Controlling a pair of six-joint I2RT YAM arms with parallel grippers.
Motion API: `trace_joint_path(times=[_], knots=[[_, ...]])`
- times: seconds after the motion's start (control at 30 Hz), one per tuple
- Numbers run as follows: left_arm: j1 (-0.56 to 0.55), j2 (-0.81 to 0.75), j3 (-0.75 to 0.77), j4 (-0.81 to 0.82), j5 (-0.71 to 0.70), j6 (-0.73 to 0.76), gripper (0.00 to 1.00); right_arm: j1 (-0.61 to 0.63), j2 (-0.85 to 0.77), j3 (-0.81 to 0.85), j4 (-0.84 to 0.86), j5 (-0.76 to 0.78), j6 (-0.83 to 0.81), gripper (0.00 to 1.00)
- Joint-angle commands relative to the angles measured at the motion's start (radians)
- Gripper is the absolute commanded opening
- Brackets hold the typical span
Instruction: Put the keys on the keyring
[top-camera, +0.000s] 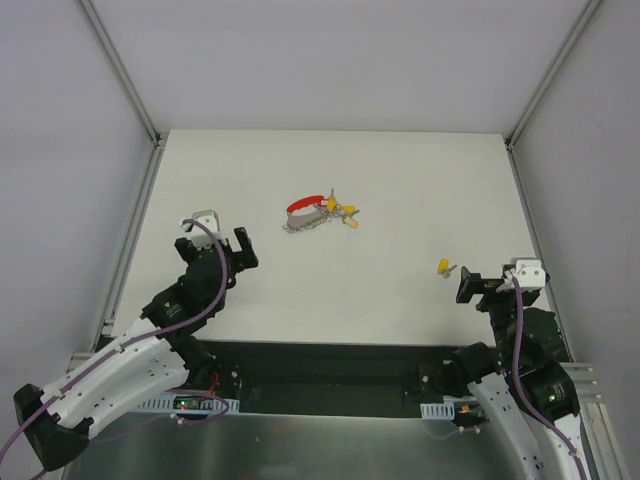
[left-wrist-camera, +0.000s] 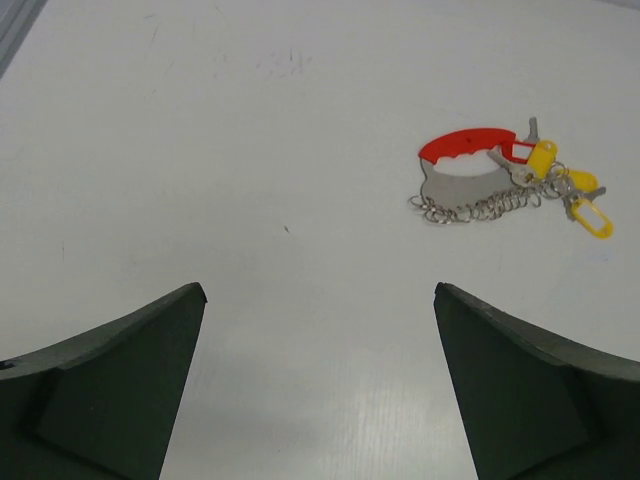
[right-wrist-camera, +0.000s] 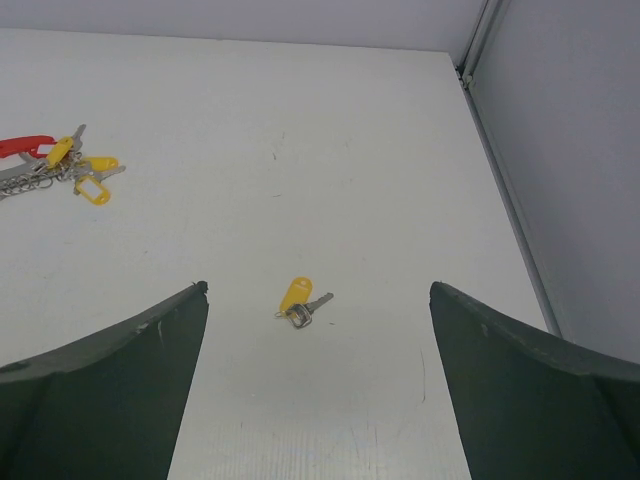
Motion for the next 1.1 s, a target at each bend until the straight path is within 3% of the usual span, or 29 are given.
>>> trace_joint_path(times=[0.0, 0.17, 0.3, 0.53, 0.83, 1.07], knots=[[0.008, 0.094, 0.06, 0.026, 0.044, 0.009, 0.99, 0.007, -0.194, 0.021, 0.019, 0.004, -0.008, 0.96], [0.008, 0.272, 0.114, 0.057, 0.101, 0.009, 0.99, 0.006, -0.193, 0.017, 0.019, 0.006, -0.001, 0.96], [0.008, 0.436, 0.175, 0.06, 0.226, -0.005, 0.99, 0.007, -0.193, 0.021, 0.023, -0.014, -0.003, 0.96], [0.01, 0.862, 0.382, 0.063, 0.337, 0.029, 0.99, 0.006, -0.193, 0.014, 0.015, -0.048, -0.008, 0.96], [0.045, 1.256, 0.664, 0.056, 0.311, 0.128, 0.97, 0.004, -0.193, 0.016, 0.016, -0.085, -0.015, 0.96], [0.104, 1.424, 0.822, 0.031, 0.283, 0.182, 0.9, 0.006, -0.193, 0.013, 0.016, -0.094, -0.017, 0.96]])
